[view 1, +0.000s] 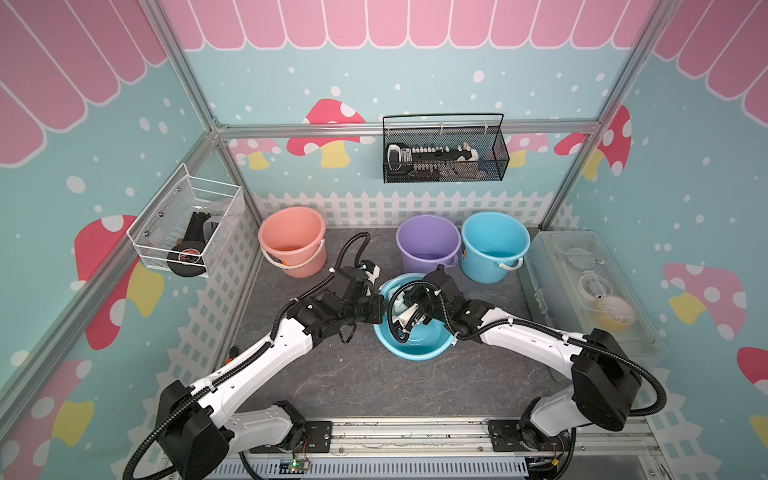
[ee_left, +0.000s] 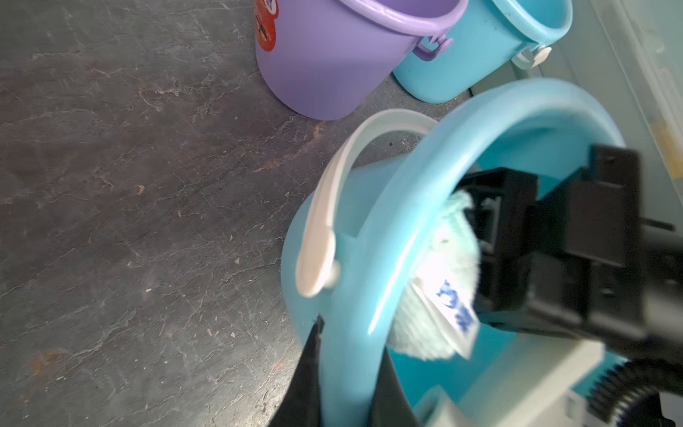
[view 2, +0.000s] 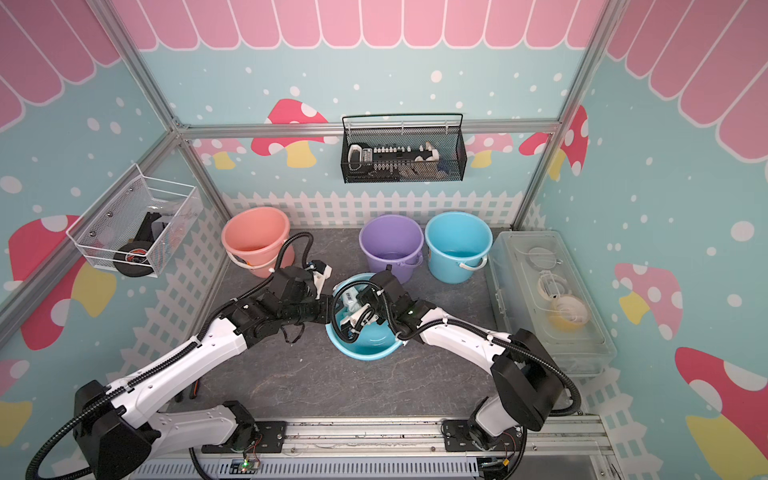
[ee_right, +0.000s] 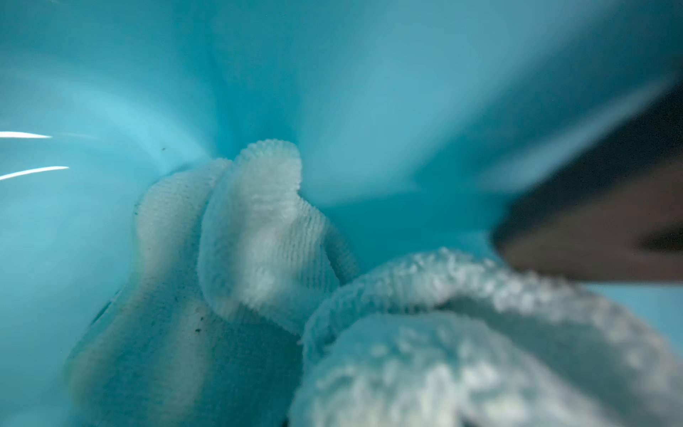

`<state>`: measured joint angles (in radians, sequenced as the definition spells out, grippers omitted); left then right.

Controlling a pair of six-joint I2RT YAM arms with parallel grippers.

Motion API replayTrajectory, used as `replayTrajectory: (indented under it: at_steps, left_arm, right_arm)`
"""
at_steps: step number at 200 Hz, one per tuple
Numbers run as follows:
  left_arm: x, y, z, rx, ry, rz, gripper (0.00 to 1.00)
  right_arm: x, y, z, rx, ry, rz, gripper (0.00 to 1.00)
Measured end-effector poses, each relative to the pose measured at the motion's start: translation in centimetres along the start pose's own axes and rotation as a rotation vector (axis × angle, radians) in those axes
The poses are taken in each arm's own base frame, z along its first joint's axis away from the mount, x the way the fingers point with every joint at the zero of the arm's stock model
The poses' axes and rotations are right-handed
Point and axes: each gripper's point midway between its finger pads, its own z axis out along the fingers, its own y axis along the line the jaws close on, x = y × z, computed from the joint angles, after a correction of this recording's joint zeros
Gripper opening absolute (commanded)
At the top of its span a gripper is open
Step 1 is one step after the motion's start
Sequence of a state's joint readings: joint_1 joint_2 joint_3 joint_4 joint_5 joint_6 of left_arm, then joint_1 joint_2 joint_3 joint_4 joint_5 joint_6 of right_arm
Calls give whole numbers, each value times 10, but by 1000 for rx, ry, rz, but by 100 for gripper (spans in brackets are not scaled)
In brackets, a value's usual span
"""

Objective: Wipe the inside of the bucket with a cloth
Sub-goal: Wipe the dirt from the inside of the bucket.

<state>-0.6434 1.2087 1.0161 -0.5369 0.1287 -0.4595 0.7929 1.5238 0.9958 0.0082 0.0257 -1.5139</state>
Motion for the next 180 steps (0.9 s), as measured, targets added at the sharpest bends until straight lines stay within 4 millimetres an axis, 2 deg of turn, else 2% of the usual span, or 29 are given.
replayTrajectory:
  at_steps: [53,93,127,180]
  left_arm:
    - [3,-3,-1,18,13,24,0]
    - [5,-5,-1,22,20,30,0]
    - [5,-5,0,20,24,29,0]
    - [3,-7,4,22,28,23,0]
  right_arm:
    - [-3,39,27,-143,-15,-23,0]
    - [-6,49,23,-236,-40,-22,0]
    - [-3,44,4,-280,-36,-14,0]
    - [12,5,-53,-212,41,-9,0]
